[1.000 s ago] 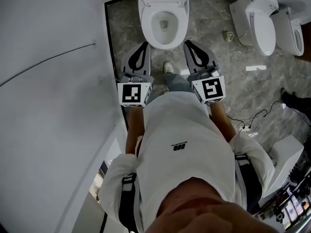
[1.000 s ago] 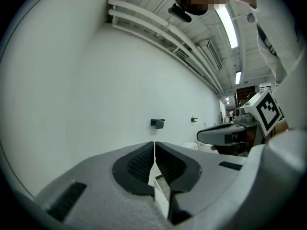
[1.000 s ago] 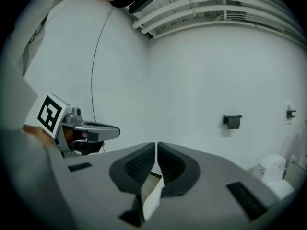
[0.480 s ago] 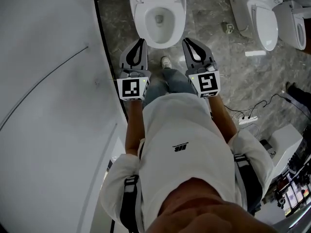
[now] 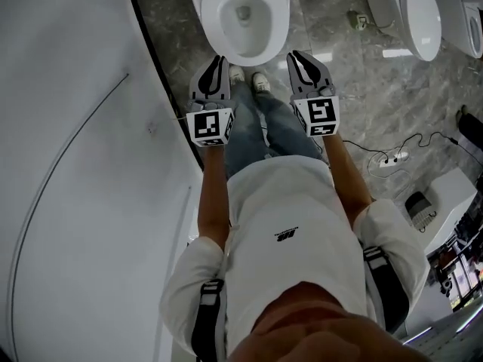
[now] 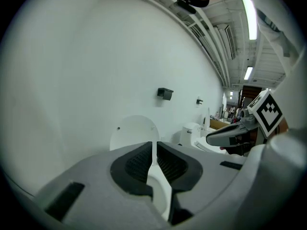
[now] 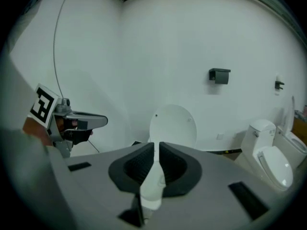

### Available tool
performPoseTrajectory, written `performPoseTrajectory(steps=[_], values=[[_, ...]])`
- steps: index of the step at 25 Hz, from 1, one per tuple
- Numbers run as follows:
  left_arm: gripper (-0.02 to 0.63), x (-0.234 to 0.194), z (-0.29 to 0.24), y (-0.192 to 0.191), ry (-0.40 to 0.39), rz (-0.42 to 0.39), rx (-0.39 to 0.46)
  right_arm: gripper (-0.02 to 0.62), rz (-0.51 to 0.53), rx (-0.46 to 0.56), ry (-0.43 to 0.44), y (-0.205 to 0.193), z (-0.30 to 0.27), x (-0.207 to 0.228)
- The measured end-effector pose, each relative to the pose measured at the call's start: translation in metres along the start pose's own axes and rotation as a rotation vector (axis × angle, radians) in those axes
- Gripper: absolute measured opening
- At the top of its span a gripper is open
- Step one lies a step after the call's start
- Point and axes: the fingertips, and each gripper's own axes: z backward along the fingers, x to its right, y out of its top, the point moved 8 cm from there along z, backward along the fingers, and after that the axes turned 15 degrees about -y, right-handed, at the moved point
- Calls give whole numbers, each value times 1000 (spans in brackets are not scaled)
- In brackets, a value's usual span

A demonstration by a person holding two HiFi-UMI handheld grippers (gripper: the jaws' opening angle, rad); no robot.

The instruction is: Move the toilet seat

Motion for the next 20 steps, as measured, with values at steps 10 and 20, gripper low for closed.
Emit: performPoseTrajectory(steps=[10,20], values=[[37,-34,-8,-84,-28,81,-143,38,-92,-115,-100,-72,-46,-28],[37,-54,-17,-142,-35,112,-214,38,-95,-196,-106,-127,-58,-44]])
